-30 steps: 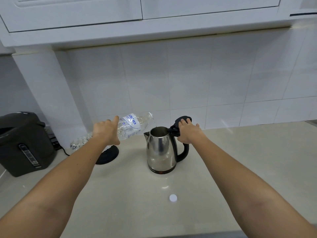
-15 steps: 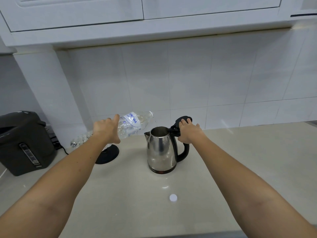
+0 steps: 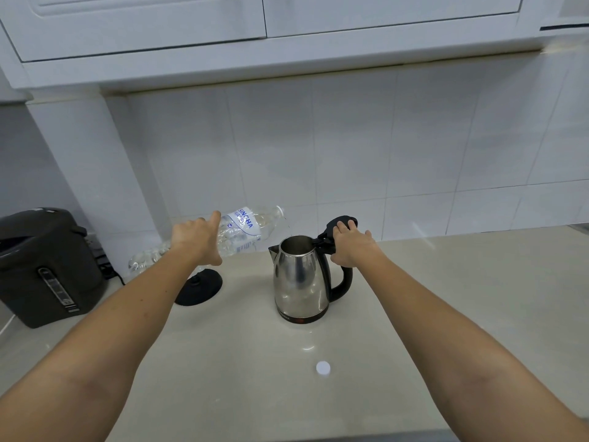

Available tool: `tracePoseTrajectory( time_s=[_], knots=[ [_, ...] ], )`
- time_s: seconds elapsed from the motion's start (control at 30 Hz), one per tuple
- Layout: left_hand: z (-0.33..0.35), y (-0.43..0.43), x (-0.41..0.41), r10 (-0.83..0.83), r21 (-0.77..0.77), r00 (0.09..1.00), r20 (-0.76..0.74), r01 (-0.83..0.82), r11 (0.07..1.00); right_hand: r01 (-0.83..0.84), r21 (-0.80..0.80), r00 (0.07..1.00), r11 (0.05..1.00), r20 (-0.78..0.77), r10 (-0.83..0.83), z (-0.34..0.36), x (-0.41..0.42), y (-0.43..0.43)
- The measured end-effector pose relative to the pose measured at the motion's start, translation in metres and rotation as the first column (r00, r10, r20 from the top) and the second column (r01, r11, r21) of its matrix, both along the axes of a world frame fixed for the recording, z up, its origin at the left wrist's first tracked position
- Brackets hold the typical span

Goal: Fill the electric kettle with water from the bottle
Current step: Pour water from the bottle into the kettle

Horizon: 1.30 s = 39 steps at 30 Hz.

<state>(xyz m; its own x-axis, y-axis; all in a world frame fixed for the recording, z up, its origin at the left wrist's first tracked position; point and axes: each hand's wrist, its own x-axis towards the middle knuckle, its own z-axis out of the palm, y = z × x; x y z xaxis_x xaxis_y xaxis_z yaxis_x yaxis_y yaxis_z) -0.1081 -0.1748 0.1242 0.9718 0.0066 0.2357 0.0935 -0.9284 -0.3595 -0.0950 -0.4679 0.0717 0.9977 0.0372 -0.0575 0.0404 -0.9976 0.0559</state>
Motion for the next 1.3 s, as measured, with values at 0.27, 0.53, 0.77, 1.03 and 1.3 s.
tracePoseTrajectory(
  time_s=[0.27, 0.53, 0.77, 1.03, 1.3],
  knots=[
    [0.0034, 0.0008, 0.0004, 0.001, -0.017, 1.0, 0.004, -0.001, 1.0, -0.006, -0.002, 1.0, 1.0, -0.001, 0.006, 0.0, 0.0008, -0.0004],
    [0.0048, 0.0012, -0.0027, 0.002, -0.006, 1.0, 0.006, -0.002, 1.0, -0.007, 0.001, 1.0, 1.0, 0.006, 0.007, -0.0011, 0.0007, -0.0009],
    [0.0036, 0.0022, -0.005, 0.006, 0.007, 1.0, 0.003, -0.006, 1.0, -0.007, 0.002, 1.0, 1.0, 0.003, 0.007, -0.0006, 0.0008, -0.0006],
    [0.0047, 0.0016, -0.0058, 0.002, 0.003, 1.0, -0.001, -0.002, 1.0, -0.009, 0.001, 1.0, 1.0, 0.004, 0.009, -0.0001, 0.0002, -0.0009],
    [0.0059, 0.0007, -0.0052, 0.004, -0.005, 1.0, -0.004, -0.004, 1.0, -0.009, 0.001, 1.0, 1.0, 0.003, 0.009, -0.0009, 0.0009, -0.0011]
  ],
)
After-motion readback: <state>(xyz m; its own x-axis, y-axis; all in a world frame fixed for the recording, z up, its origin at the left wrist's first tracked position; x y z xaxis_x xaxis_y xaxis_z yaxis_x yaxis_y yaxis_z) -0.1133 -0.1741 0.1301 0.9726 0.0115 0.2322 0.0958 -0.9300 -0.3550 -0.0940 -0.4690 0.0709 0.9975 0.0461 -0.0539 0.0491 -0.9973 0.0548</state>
